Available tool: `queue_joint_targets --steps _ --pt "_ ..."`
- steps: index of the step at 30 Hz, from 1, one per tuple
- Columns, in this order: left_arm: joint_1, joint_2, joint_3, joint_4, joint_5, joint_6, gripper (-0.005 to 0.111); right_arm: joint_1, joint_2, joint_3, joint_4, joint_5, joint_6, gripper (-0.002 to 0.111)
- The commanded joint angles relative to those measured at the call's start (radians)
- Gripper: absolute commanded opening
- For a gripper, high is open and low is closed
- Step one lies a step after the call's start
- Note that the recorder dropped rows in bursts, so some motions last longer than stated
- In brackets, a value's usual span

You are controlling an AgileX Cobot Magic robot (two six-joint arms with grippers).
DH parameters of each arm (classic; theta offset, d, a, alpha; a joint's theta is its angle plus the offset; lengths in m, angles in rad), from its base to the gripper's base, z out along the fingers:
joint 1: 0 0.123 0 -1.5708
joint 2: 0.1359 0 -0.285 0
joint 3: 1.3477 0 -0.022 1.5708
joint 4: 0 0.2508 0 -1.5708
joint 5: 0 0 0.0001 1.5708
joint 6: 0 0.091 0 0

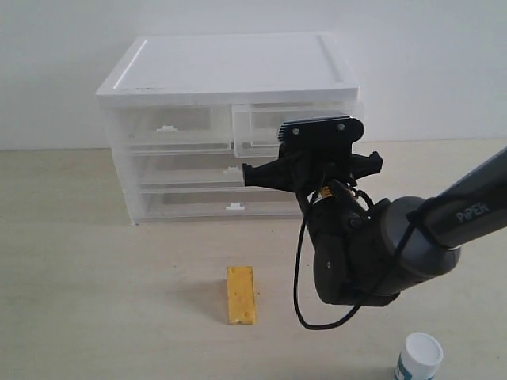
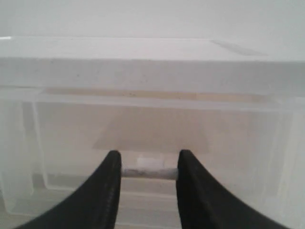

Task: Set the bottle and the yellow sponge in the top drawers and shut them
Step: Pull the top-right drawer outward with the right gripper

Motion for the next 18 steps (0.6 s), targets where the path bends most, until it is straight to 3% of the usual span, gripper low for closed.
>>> queue_joint_targets --steps 1,10,18 --pt "0.003 -0.003 0.003 -0.008 -0.004 0.002 0.004 0.015 -0.065 0.078 0.05 -0.039 0.017 0.0" --pt "0.003 -0.003 0.003 -0.008 -0.004 0.002 0.004 0.189 -0.083 0.098 0.247 -0.041 -0.111 0.0" --pt "0.003 -0.003 0.003 -0.008 -0.004 0.002 0.004 0.191 -0.114 0.098 0.301 0.033 -0.183 0.0"
